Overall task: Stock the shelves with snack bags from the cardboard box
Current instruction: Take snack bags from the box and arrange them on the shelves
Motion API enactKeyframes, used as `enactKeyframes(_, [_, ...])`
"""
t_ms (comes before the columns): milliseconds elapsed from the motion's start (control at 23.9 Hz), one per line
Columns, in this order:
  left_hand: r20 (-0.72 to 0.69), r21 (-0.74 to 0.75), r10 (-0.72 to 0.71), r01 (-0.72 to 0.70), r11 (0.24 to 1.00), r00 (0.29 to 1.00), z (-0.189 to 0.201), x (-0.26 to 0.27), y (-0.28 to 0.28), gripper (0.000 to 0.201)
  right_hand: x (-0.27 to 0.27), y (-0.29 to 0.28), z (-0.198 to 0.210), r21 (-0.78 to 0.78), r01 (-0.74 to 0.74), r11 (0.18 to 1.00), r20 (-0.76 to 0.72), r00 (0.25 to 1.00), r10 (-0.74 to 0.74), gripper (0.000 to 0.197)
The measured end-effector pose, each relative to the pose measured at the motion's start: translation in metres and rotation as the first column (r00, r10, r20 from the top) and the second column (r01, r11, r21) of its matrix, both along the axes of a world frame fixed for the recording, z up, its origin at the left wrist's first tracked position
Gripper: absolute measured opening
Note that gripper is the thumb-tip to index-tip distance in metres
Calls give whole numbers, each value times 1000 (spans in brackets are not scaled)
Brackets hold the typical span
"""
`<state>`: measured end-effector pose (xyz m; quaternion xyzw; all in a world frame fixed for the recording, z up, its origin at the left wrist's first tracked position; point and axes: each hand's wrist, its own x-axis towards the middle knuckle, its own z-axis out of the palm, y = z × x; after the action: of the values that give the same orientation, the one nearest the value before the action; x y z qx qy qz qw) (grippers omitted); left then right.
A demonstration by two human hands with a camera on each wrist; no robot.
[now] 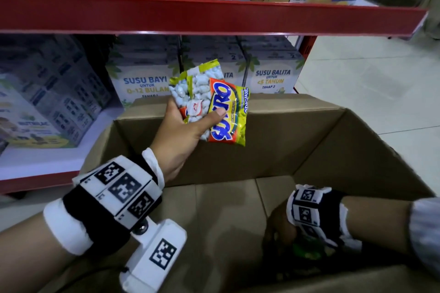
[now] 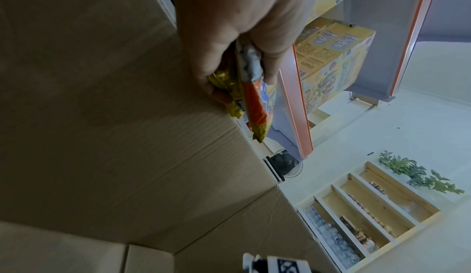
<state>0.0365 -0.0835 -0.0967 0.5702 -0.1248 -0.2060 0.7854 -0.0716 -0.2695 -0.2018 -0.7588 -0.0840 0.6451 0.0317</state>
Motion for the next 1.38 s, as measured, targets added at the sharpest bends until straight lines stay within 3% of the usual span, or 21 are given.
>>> enactKeyframes(84, [27, 36, 19, -20, 999, 999, -1, 1, 5, 66, 4, -3, 18, 108, 91, 990, 68, 993, -99, 33])
enactKeyframes(167, [82, 56, 54, -58, 997, 995, 3, 3, 13, 68, 11, -9, 54, 317, 193, 929, 271, 920, -283, 27])
enactKeyframes(209, [122, 57, 78, -85, 995, 989, 5, 5, 16, 70, 14, -12, 79, 459, 241, 855, 357, 831, -426, 24])
enactKeyframes(293, [195, 36, 131, -141, 989, 972, 11, 4, 24, 73, 12, -20, 130, 702, 284, 653, 416, 580, -700, 26])
enactKeyframes(377, [218, 2, 172, -177, 984, 961, 15, -1, 28, 76, -1, -23, 170, 878, 272, 394, 288, 358, -888, 36])
enactKeyframes(502, [162, -36, 223, -220, 975, 961, 14, 0, 22, 71, -14, -31, 205, 945, 289, 155, 70, 282, -957, 52])
enactKeyframes(544, [134, -46, 248, -244, 969, 960, 10, -2, 22, 70, -21, -32, 204, 952, 294, 81, 11, 231, -973, 54])
enactKeyframes(586, [159, -80, 268, -258, 963, 950, 30, -6, 27, 71, -34, -25, 224, 975, 220, 40, 7, 151, -989, 56])
enactKeyframes(669, [119, -78, 214, -206, 975, 970, 26, -9, 22, 79, -34, -22, 217, 970, 150, -190, -193, 1, -981, 57])
enactKeyframes(753, [71, -92, 148, -141, 986, 987, 26, -17, 20, 82, -34, -8, 208, 932, 59, -357, -355, -44, -934, 49])
enactKeyframes(837, [4, -105, 66, -65, 992, 998, 28, -26, 18, 75, -32, 10, 198, 896, 22, -443, -440, -69, -895, 46])
enactKeyframes(962, [-64, -185, 16, -28, 982, 998, 36, -35, 15, 69, -29, 26, 188, 902, 21, -432, -424, -150, -893, 53])
enactKeyframes(1088, [-39, -222, -32, 22, 975, 999, 43, -39, 17, 86, -32, 36, 180, 908, 36, -417, -406, -164, -899, 51])
enactKeyframes(1172, [38, -222, -34, 42, 974, 999, 44, -38, 18, 95, -32, 40, 179, 942, 81, -325, -308, -169, -936, 52])
enactKeyframes(1213, [78, -210, -25, 41, 977, 997, 44, -37, 20, 97, -34, 39, 182, 971, 98, -219, -198, -186, -962, 56])
enactKeyframes(1297, [149, -166, -16, 41, 985, 989, 45, -33, 22, 97, -37, 27, 197, 991, 62, 115, 127, -264, -956, 66])
enactKeyframes(1339, [181, -137, -32, 57, 989, 983, 45, -32, 23, 99, -39, 19, 208, 954, 34, 299, 296, -273, -915, 67])
enactKeyframes(1381, [212, -108, -64, 89, 990, 975, 45, -33, 24, 101, -40, 13, 219, 888, 37, 459, 455, -229, -861, 72])
